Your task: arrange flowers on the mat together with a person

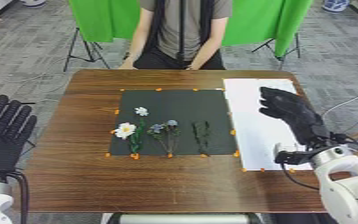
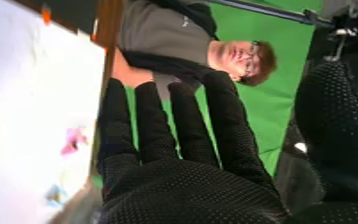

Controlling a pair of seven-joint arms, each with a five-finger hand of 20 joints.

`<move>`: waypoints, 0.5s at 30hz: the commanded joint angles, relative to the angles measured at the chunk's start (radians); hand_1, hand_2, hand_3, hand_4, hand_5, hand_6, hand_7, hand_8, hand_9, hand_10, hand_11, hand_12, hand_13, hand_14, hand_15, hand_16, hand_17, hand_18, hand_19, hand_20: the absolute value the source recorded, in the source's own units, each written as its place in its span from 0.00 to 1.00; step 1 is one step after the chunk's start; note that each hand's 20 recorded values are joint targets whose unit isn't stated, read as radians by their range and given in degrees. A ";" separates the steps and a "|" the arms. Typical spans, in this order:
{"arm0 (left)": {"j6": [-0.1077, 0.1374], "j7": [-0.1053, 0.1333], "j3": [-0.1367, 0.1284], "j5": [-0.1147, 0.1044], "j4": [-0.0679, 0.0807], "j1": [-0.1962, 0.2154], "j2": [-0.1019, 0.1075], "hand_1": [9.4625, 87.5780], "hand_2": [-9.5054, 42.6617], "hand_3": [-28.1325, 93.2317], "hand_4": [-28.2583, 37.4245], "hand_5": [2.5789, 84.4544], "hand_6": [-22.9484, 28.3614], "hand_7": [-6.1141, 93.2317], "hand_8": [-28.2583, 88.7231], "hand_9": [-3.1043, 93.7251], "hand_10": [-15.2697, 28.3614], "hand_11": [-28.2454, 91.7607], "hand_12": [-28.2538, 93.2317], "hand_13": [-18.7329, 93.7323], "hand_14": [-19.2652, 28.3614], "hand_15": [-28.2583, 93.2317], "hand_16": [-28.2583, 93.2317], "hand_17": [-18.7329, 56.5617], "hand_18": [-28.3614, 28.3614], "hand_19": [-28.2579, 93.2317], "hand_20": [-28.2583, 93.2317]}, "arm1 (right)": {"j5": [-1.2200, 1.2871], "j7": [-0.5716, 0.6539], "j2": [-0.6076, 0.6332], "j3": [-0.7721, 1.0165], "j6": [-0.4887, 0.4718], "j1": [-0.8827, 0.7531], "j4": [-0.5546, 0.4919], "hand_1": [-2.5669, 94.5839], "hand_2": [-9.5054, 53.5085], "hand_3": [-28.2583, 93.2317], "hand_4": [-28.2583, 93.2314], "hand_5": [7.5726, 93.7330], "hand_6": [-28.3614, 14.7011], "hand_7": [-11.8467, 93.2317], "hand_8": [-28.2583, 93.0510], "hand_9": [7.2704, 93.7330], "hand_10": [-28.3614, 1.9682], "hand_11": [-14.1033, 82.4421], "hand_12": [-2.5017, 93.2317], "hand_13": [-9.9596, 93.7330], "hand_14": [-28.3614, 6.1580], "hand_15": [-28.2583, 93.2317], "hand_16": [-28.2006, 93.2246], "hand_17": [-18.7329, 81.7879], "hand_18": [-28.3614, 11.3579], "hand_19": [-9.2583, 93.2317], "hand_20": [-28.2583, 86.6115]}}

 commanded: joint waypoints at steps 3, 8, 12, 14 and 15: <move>-0.005 -0.011 0.014 -0.003 0.011 0.000 0.013 0.19 0.42 0.82 0.00 0.48 0.59 0.17 0.16 0.39 0.65 0.35 0.29 0.37 0.67 0.42 0.18 0.18 0.69 0.46 0.32 | -0.185 0.000 0.042 -0.013 0.050 0.053 0.021 0.28 0.21 0.83 0.05 0.35 0.58 0.23 0.16 0.30 0.50 0.17 0.19 0.35 0.44 0.27 0.44 0.28 0.30 0.44 0.35; -0.006 -0.010 0.015 -0.001 0.009 0.000 0.013 0.19 0.42 0.81 0.00 0.48 0.59 0.17 0.16 0.39 0.65 0.35 0.29 0.37 0.67 0.42 0.18 0.18 0.69 0.46 0.32 | -0.179 -0.003 0.036 -0.007 0.052 0.046 0.016 0.28 0.21 0.83 0.05 0.34 0.58 0.23 0.16 0.29 0.50 0.17 0.19 0.35 0.45 0.27 0.44 0.28 0.30 0.43 0.35; -0.006 -0.009 0.019 -0.003 0.010 -0.003 0.010 0.19 0.42 0.81 0.00 0.48 0.59 0.17 0.16 0.39 0.65 0.35 0.29 0.37 0.67 0.42 0.19 0.18 0.69 0.46 0.32 | -0.363 0.028 0.059 -0.042 0.072 0.081 0.037 0.28 0.20 0.83 0.05 0.34 0.58 0.23 0.16 0.29 0.50 0.17 0.19 0.34 0.45 0.27 0.44 0.28 0.31 0.43 0.35; -0.006 -0.008 0.019 0.000 0.008 -0.003 0.010 0.19 0.42 0.81 0.00 0.48 0.59 0.17 0.16 0.39 0.65 0.35 0.29 0.37 0.67 0.42 0.19 0.18 0.69 0.46 0.32 | -0.465 0.059 0.080 -0.075 0.086 0.117 0.057 0.28 0.19 0.84 0.05 0.33 0.58 0.23 0.16 0.28 0.51 0.17 0.19 0.33 0.45 0.26 0.44 0.28 0.32 0.42 0.34; -0.006 -0.007 0.020 -0.001 0.009 -0.005 0.012 0.19 0.42 0.81 0.00 0.48 0.59 0.17 0.16 0.39 0.65 0.35 0.29 0.37 0.67 0.42 0.18 0.18 0.69 0.46 0.32 | -0.514 0.078 0.091 -0.092 0.094 0.137 0.067 0.28 0.18 0.84 0.05 0.33 0.58 0.23 0.16 0.28 0.51 0.16 0.19 0.33 0.45 0.26 0.44 0.27 0.32 0.42 0.34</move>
